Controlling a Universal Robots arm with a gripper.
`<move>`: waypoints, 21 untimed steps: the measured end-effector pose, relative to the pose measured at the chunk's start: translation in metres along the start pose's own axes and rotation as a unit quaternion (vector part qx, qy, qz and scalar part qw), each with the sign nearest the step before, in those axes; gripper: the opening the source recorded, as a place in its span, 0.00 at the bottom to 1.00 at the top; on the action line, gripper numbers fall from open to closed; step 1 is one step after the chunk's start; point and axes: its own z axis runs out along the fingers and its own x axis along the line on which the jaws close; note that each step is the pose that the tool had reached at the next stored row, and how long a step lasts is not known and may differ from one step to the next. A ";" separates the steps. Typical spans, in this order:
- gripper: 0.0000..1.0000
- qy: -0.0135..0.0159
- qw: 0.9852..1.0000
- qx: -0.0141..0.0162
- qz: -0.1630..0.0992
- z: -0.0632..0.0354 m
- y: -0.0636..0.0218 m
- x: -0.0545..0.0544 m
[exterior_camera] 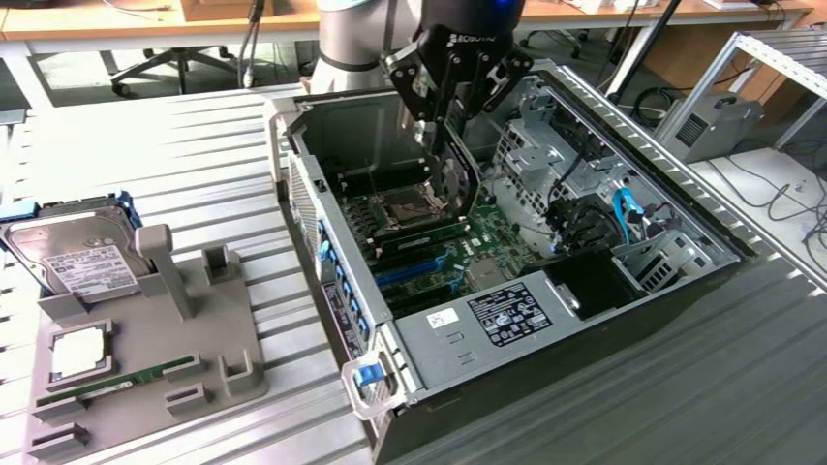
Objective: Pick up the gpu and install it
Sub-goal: 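Pick up the gpu and move the gpu toward the slot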
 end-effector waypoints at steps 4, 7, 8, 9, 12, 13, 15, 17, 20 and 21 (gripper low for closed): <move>0.27 0.000 1.000 0.003 0.000 0.0018 0.0002 -0.002; 0.27 0.000 1.000 0.004 0.000 0.0030 0.0003 -0.003; 0.27 0.000 1.000 0.005 0.000 0.0033 0.0003 -0.004; 0.27 0.000 1.000 0.005 0.000 0.0035 0.0003 -0.004; 0.27 -0.001 1.000 0.007 0.000 0.0043 0.0004 -0.005; 0.27 -0.001 1.000 0.008 0.000 0.0048 0.0005 -0.006; 0.27 -0.001 1.000 0.009 0.000 0.0055 0.0006 -0.007; 0.27 -0.001 1.000 0.011 0.000 0.0062 0.0007 -0.008; 0.27 -0.001 1.000 0.012 0.000 0.0068 0.0007 -0.008; 0.27 -0.001 1.000 0.012 0.000 0.0070 0.0008 -0.009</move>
